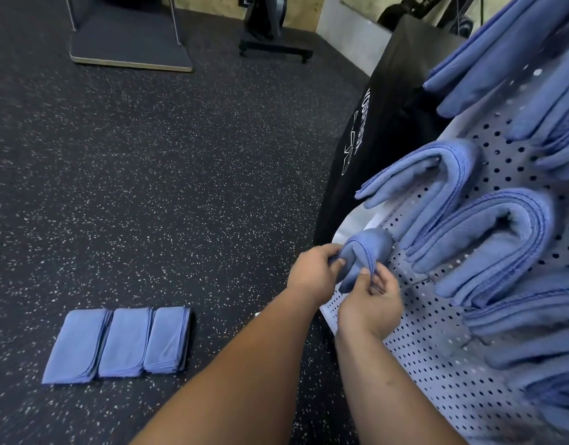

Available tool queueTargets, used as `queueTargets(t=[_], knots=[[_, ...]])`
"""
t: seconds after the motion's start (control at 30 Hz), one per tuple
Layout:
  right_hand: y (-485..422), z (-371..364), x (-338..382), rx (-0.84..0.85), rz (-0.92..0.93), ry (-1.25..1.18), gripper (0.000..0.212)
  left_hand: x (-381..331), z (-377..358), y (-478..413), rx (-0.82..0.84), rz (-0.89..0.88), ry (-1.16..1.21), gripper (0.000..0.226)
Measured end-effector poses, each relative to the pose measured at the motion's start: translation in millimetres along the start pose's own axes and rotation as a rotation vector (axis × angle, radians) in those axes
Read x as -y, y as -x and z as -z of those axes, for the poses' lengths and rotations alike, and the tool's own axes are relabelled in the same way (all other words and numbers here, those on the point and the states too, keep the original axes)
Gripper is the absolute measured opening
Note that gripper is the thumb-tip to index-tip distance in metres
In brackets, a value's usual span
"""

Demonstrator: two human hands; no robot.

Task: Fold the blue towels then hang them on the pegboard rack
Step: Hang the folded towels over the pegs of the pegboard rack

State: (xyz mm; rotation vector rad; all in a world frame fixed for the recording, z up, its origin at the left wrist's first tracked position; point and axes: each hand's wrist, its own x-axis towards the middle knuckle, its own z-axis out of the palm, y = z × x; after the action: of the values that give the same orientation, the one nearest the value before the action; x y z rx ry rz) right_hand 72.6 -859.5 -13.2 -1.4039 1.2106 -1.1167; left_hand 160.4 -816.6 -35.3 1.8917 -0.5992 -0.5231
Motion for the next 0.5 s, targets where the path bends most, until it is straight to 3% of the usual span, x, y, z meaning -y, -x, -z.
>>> queueTargets(t=[0.5], knots=[[51.6, 5.1, 3.5, 0.062, 0.026, 0.155, 0.032, 72.8, 54.0, 101.0, 0.055, 0.357, -0.281, 0.027]])
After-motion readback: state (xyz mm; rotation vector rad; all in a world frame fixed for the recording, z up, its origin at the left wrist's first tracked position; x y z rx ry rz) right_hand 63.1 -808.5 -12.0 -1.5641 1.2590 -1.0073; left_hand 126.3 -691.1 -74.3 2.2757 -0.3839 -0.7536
